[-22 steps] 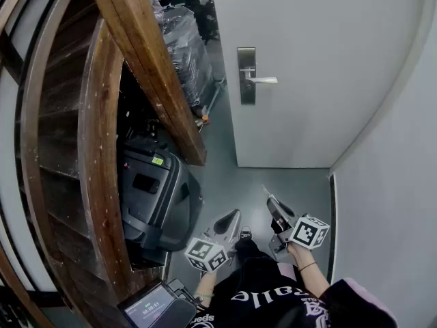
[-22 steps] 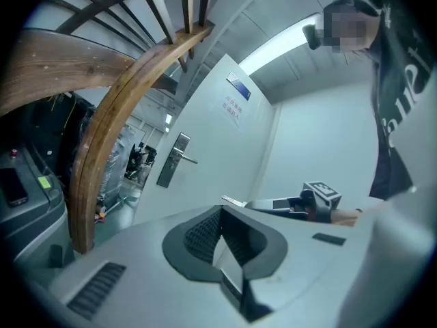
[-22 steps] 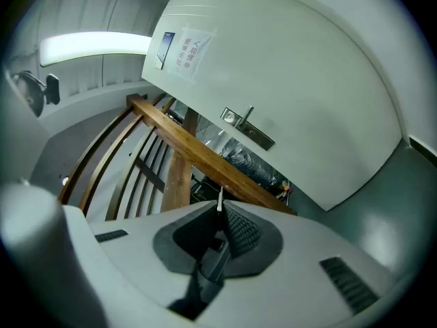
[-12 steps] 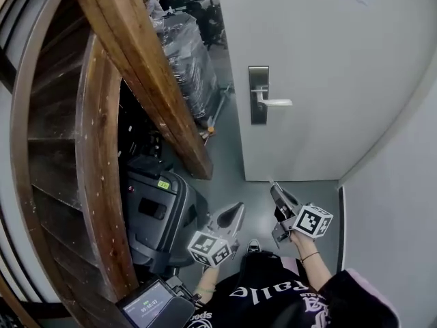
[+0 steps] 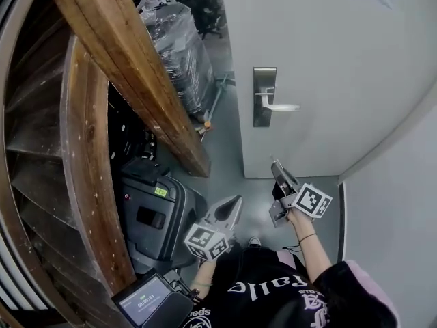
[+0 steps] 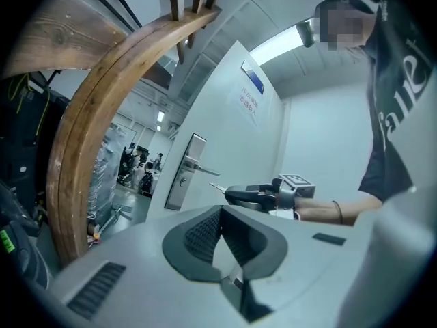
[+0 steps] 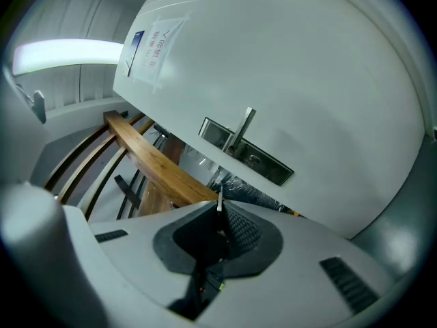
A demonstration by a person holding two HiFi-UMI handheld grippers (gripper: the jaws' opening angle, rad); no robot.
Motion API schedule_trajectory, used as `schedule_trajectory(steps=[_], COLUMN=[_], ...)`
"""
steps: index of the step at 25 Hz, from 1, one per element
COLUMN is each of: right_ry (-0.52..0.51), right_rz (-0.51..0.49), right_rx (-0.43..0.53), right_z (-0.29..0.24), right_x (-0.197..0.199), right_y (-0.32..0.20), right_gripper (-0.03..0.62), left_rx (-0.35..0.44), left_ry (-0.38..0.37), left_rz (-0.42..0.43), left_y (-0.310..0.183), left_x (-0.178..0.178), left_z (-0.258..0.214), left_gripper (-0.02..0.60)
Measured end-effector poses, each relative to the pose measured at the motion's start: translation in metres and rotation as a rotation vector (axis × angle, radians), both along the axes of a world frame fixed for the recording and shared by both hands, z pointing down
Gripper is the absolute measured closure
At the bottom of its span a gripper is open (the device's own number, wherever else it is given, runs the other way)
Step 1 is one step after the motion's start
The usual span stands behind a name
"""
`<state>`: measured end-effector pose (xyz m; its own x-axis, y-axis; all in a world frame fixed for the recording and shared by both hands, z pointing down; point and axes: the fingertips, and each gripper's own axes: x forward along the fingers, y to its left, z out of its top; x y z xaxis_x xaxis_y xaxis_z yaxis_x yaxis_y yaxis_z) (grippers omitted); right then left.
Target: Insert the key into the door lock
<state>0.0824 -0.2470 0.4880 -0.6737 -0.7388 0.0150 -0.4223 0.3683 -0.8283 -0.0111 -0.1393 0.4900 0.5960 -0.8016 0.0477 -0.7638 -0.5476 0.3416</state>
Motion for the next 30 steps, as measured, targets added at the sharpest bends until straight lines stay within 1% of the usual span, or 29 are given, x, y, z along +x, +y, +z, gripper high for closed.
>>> schedule_trajectory(steps=[7, 12, 16, 22, 27, 30], right_ry=[-0.068, -0.099, -0.126, -0.144, -0.258, -0.3], right_rz=[0.153, 0.231, 0.299, 0.313, 0.339, 0.352], right_rx=[-0.047, -0.092, -0.113, -0.15, -0.186, -0.201], right_z=[0.001, 0.007, 0.016, 0.033, 0.041, 0.046], right_x=[-0.001, -0.01, -0.01, -0.018, -0.019, -0.019], right_y=[-0.063, -0.093, -0.119, -0.148, -0.167, -0.172], right_gripper=[0.561, 0.562, 0.562, 0.561, 0.562, 0.562], left_rx=[0.009, 0.026, 0.02, 0.016, 0.02, 0.017], left_ry=[-0.025, -0.033, -0.036, -0.057, -0.062, -0.06], left_rz=[0.129, 0.198, 0.235, 0.288, 0.289, 0.287], left_y=[-0.039, -0.066, -0.081, -0.096, -0.109, -0.113], left_x=[-0.006, -0.021, -0.031, -0.037, -0.045, -0.047], left_z=[-0.008, -0.014, -0.009, -0.004, -0.004, -0.002], left_gripper=[0.577, 0.577, 0.577, 0.577, 0.577, 0.577])
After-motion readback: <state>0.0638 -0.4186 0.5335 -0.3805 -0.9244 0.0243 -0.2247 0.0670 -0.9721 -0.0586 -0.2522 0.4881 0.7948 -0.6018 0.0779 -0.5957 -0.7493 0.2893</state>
